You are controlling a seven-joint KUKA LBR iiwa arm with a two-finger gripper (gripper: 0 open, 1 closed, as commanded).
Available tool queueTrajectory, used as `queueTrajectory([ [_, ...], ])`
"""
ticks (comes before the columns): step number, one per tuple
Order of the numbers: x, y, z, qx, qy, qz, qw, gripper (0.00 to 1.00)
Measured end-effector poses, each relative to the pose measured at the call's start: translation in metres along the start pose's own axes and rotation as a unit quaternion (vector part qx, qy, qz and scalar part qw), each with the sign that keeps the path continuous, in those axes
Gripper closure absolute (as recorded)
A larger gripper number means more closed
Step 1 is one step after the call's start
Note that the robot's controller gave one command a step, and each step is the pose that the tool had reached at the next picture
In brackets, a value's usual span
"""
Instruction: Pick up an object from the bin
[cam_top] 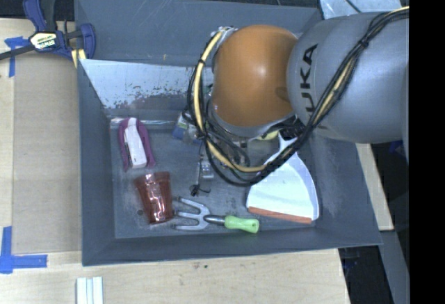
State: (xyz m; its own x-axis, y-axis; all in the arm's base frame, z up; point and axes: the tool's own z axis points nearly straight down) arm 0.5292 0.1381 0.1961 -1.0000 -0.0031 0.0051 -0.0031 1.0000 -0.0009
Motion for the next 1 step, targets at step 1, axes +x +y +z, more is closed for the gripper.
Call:
queueTrajectory([
  [1, -0.0014, -0.0008, -0.0045, -0.001, -0.0038, 0.001, 1.0000, 0.00],
])
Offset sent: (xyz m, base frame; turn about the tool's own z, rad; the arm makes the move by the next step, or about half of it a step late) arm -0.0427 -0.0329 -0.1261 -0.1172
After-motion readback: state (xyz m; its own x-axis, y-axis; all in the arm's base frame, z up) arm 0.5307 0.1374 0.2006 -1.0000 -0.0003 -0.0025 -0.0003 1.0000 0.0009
